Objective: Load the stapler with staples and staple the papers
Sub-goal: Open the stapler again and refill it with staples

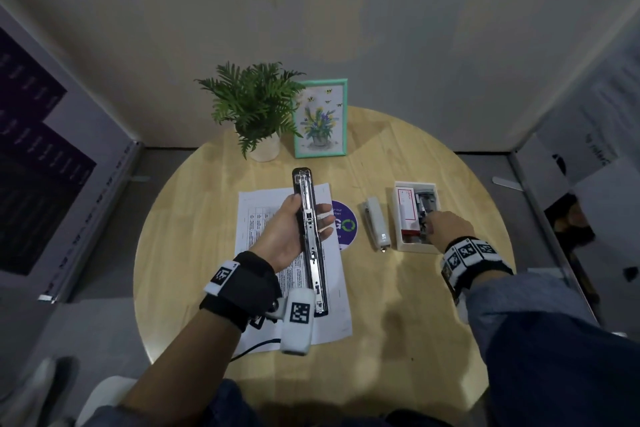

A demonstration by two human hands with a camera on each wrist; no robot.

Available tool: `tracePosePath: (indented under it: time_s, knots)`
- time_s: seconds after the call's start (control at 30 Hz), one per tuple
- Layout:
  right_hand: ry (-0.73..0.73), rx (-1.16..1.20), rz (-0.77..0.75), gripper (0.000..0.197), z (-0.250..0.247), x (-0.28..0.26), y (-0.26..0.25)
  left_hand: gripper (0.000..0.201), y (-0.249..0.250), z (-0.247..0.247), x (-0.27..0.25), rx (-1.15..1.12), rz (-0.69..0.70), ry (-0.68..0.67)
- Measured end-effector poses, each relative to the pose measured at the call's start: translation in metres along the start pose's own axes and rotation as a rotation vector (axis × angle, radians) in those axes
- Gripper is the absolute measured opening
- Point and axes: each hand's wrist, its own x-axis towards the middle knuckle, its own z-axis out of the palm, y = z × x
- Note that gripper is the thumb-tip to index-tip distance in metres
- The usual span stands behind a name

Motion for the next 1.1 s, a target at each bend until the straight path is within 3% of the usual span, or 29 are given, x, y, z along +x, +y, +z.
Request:
tracePosePath:
  time_s: [0.1,0.2,0.3,0.4,0.53,1.1]
  knots:
    - [0.024,0.202,0.059,0.021,-0.003,-0.002,0.003,0.031,0.000,0.006,-0.008,0.092,0.007,-0.039]
    - [0.213,0.424,0.057,0.015,-0.016,-0.012,-0.004,0.031,-0.001,0.013,-0.015,0.163,0.003,-0.044]
    - [0.320,0.947,-0.122,0.007,-0.049,-0.043,-0.034,0.035,-0.002,0.018,-0.021,0.169,-0.019,-0.039]
    - [0.168,1.453,-0.373,0.014,-0.092,-0.088,-0.071,0.040,-0.002,0.021,-0.030,0.132,-0.067,-0.098]
    - [0.245,1.366,-0.528,0.010,-0.105,-0.118,-0.106,0.037,-0.002,0.024,-0.042,0.185,-0.089,-0.157]
    - [0.347,1.192,-0.566,0.008,-0.085,-0.133,-0.122,0.045,-0.009,0.023,-0.053,0.242,-0.024,-0.214]
